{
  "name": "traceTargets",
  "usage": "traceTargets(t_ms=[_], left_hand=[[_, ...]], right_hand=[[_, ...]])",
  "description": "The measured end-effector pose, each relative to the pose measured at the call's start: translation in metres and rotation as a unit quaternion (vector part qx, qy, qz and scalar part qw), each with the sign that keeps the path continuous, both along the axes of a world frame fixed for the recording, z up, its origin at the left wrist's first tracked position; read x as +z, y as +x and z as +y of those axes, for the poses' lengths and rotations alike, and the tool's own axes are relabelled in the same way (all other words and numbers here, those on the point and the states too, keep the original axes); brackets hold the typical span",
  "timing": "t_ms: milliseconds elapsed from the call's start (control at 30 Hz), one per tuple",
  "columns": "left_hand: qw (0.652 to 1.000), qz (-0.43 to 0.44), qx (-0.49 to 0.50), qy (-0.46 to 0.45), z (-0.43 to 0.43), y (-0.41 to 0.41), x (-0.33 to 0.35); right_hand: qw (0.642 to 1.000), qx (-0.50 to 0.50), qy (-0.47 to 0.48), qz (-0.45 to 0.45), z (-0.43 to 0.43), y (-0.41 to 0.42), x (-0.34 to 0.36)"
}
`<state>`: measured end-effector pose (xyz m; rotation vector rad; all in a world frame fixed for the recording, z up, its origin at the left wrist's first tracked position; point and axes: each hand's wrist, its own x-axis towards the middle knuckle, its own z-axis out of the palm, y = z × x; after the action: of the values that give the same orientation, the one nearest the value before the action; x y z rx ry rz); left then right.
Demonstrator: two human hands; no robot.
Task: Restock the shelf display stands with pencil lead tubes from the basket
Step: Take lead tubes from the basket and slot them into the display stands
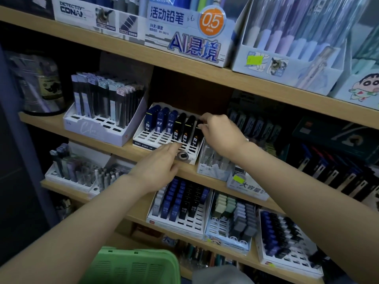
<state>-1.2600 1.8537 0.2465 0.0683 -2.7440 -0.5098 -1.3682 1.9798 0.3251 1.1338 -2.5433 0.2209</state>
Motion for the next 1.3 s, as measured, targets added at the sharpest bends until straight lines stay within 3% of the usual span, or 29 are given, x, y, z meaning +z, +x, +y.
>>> traceTargets(t_ms=[167,233,333,500,633,767,833,933,1067,1200,1300], left_hand=[[0.989,0.051,0.043,-0.132,-0.010,0.030,-0.007],[0.980,0.090,0.061,-0.167,-0.015,0.056,-0.024],[0.977,0.051,0.093,-0.186,-0.025,0.099,-0.066],[0.965,-0.134,0.150,-0.166,-0.041,0.165,-0.173],[0.939,-0.284,0.170,-0.093,-0.043,0.205,-0.251],[0.893,-0.392,0.218,0.023,-0.043,0.219,-0.308],[0.858,-0.449,0.234,0.088,-0.045,0.221,-0.342],[0.811,-0.468,0.273,0.222,-0.051,0.217,-0.383],[0.748,-0.447,0.362,0.331,-0.061,0.214,-0.434],[0.673,-0.415,0.414,0.451,-0.063,0.215,-0.471],[0.635,-0.408,0.453,0.474,-0.063,0.208,-0.485]], right_hand=[[0.979,0.082,-0.060,0.175,-0.001,0.039,-0.032],[0.973,0.091,-0.071,0.199,-0.004,0.059,-0.054],[0.972,0.133,-0.056,0.183,-0.008,0.085,-0.099],[0.976,0.202,0.034,0.068,-0.020,0.111,-0.209],[0.955,0.248,0.144,-0.078,-0.030,0.123,-0.311],[0.896,0.239,0.255,-0.273,-0.033,0.129,-0.398],[0.879,0.182,0.257,-0.357,-0.029,0.130,-0.438],[0.853,0.082,0.256,-0.448,-0.021,0.130,-0.486],[0.826,-0.032,0.290,-0.482,-0.016,0.125,-0.528],[0.831,-0.096,0.300,-0.459,-0.017,0.129,-0.552],[0.834,-0.115,0.280,-0.461,-0.027,0.131,-0.566]])
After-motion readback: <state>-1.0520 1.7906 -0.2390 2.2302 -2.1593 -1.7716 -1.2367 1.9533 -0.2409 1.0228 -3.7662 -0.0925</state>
